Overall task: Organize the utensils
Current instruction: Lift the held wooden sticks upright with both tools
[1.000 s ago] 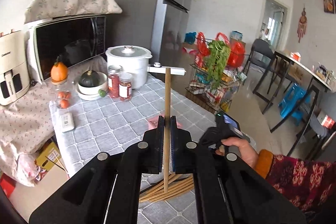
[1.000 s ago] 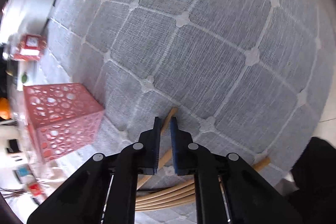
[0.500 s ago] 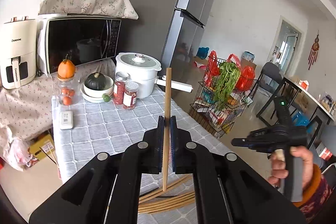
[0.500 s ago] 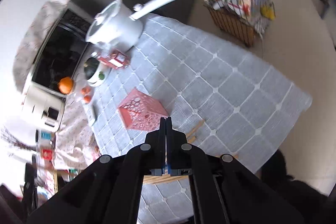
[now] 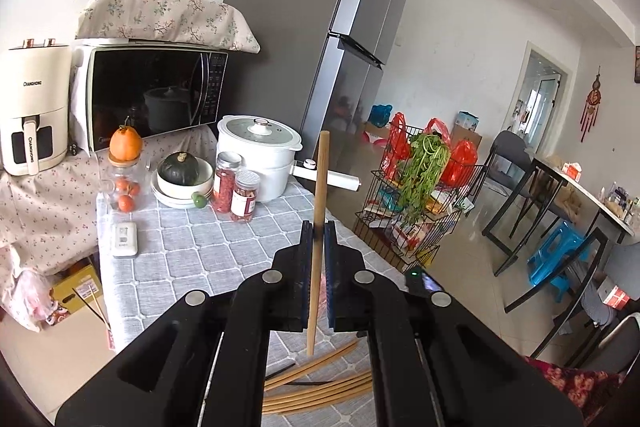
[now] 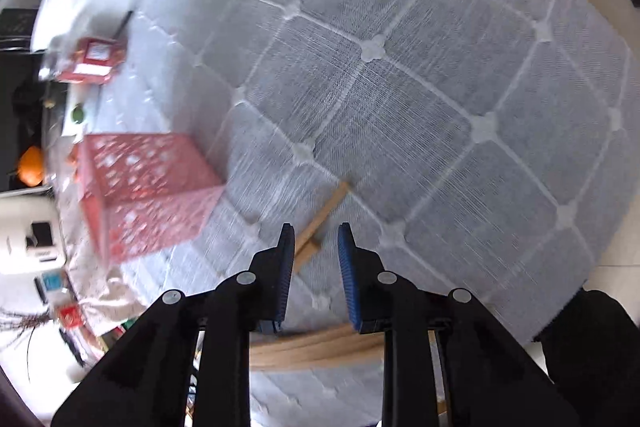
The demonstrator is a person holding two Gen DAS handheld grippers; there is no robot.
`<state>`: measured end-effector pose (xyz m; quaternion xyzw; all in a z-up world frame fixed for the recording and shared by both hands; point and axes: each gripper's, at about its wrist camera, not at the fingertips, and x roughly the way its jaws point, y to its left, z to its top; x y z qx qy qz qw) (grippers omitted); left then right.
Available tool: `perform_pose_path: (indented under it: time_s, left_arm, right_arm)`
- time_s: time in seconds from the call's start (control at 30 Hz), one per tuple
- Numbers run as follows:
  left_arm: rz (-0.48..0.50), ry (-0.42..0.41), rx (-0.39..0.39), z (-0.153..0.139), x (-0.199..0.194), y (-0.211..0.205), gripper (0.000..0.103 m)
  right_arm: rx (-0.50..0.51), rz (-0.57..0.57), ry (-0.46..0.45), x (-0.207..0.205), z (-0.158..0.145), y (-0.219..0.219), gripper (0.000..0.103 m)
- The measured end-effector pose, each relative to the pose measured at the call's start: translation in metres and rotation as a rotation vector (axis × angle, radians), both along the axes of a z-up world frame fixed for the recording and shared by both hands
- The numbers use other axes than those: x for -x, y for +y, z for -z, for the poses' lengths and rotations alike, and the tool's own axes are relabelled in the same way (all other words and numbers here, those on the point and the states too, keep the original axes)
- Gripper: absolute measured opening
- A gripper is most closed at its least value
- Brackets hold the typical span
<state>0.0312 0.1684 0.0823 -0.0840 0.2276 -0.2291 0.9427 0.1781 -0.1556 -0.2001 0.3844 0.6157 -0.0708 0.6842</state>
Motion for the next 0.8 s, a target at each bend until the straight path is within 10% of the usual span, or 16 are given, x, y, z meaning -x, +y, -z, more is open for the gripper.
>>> perform_pose_path:
  time_s: [0.23,0.43,0.8]
  left_arm:
    - [0.001,-0.01,0.018,-0.003,0.006,0.015,0.005]
    - [-0.034,-0.002,0.038,-0.003,0.007,0.027,0.005]
    - [-0.085,-0.017,0.045,-0.014,0.018,0.021,0.005]
  right_arm:
    - [0.123,0.045,0.061,-0.02,0.004,0.018,0.012]
    - [0.034,0.124,-0.031,-0.001,0.002,0.009,0.008]
    - [0.089,0.019,-0.429,0.08,-0.157,-0.024,0.005]
